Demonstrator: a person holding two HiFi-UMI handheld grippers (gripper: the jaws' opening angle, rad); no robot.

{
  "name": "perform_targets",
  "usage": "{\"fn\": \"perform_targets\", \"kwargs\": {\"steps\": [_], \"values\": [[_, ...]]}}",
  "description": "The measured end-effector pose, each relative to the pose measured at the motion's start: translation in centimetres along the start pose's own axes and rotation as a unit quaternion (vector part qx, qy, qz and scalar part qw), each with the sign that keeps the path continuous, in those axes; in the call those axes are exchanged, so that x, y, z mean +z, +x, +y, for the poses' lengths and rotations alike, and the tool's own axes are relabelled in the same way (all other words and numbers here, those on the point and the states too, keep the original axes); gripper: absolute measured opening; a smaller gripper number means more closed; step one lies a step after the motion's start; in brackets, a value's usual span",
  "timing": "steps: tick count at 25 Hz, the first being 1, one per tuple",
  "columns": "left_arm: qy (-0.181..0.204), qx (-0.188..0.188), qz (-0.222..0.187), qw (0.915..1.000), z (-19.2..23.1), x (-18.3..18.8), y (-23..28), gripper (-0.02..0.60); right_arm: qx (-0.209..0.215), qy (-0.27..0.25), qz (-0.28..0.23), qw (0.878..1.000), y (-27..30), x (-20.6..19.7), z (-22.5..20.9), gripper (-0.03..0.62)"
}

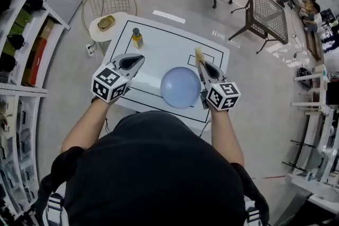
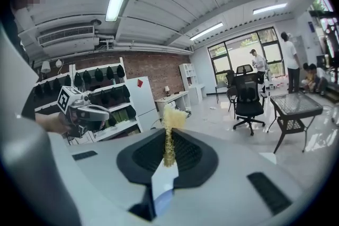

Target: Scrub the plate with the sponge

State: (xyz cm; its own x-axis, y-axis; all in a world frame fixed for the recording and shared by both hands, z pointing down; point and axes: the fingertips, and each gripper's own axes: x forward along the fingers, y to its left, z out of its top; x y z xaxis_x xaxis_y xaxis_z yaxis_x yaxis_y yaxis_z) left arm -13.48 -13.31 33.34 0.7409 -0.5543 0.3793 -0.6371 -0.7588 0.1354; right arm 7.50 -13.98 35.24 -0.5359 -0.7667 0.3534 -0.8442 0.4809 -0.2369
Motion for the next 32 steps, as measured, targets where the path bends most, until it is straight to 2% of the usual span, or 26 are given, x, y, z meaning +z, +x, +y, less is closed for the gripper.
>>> {"fn": "perform_targets", "kwargs": {"steps": [7, 18, 24, 32], "values": [[0.010, -0.057, 0.006, 0.9983, 2.3, -0.9, 1.2, 0.006, -0.048, 0.018, 0.005, 0.999, 0.5, -1.0, 1.0, 0.029], [0.041, -0.141, 0.021, 0.9889, 2.1, -3.3, 2.5, 0.008, -0.112, 0.029, 0.000, 0.993, -1.7, -1.3, 2.1, 0.029], [0.069, -0.167, 0.028, 0.9831, 1.8, -3.8, 3.4, 0.008, -0.136, 0.044, 0.003, 0.990, -2.6, -2.6, 2.2, 0.029], [0.071, -0.174, 0.057, 0.9804, 1.7, -5.9, 5.6, 0.008, -0.143, 0.049, 0.017, 0.988, -2.6, -4.1, 1.0, 0.029]]}}
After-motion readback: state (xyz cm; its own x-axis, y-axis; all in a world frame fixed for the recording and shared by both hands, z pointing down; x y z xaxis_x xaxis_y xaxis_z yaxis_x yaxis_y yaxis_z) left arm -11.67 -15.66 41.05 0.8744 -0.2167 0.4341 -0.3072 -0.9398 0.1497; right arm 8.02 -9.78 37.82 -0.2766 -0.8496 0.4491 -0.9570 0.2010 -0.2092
